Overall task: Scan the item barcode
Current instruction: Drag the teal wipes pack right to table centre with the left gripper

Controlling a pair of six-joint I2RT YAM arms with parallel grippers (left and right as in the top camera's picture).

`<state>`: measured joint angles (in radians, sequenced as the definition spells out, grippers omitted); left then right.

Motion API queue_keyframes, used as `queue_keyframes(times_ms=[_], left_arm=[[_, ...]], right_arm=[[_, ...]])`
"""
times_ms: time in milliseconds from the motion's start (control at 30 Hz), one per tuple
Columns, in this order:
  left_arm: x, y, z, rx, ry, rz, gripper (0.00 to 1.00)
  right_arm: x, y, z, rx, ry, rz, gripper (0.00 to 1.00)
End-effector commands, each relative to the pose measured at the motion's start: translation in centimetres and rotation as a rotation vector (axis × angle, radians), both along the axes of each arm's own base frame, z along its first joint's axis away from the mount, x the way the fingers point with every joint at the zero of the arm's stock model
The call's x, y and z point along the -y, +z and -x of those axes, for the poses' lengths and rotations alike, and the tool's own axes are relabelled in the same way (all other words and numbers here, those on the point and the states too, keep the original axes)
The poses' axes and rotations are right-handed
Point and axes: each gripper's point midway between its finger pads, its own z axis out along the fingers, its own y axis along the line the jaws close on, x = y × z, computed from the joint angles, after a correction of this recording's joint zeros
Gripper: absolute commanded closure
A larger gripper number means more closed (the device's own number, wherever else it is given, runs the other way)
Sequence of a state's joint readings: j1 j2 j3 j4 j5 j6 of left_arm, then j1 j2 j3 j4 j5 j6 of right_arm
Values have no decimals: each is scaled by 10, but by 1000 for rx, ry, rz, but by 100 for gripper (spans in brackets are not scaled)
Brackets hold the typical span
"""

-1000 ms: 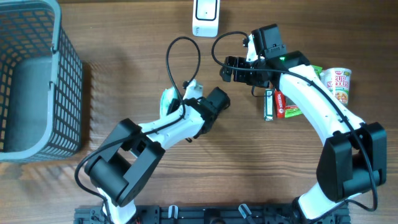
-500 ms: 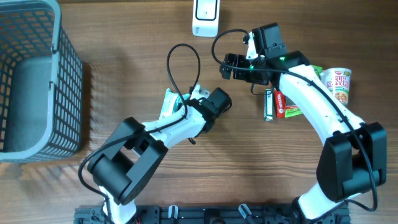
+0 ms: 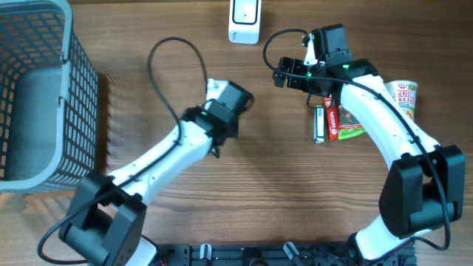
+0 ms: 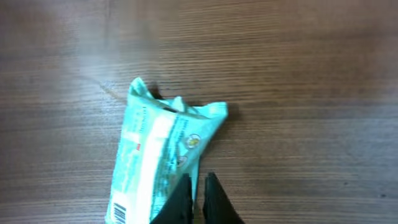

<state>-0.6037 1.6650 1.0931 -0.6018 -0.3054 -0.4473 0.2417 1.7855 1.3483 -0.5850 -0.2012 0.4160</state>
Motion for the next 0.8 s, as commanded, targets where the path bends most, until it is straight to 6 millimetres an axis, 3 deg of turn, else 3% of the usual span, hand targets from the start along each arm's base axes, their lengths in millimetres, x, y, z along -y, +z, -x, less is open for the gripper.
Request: queue_keyframes(times_ms=[0,167,467,533,633,767], left_arm=[[-19,-21,3,-103,132,109,96],[-18,-36,8,-214,126,237,96],[-23,-84,20,-339,159,185,96],[-16,-93,26,-380,148,206,96],[-8,-85,22,-367,133,246,96],[-5,-47,-1,-258,126,301,91]], right_arm=[[4,8,0,20,-16,8,0],[5,8,-1,23,-22,17,0],[6,8,-1,24,-22,16,0],[6,8,-1,24,-22,17,0],[6,8,-1,24,-22,16,0],[6,8,-1,24,-22,16,0]])
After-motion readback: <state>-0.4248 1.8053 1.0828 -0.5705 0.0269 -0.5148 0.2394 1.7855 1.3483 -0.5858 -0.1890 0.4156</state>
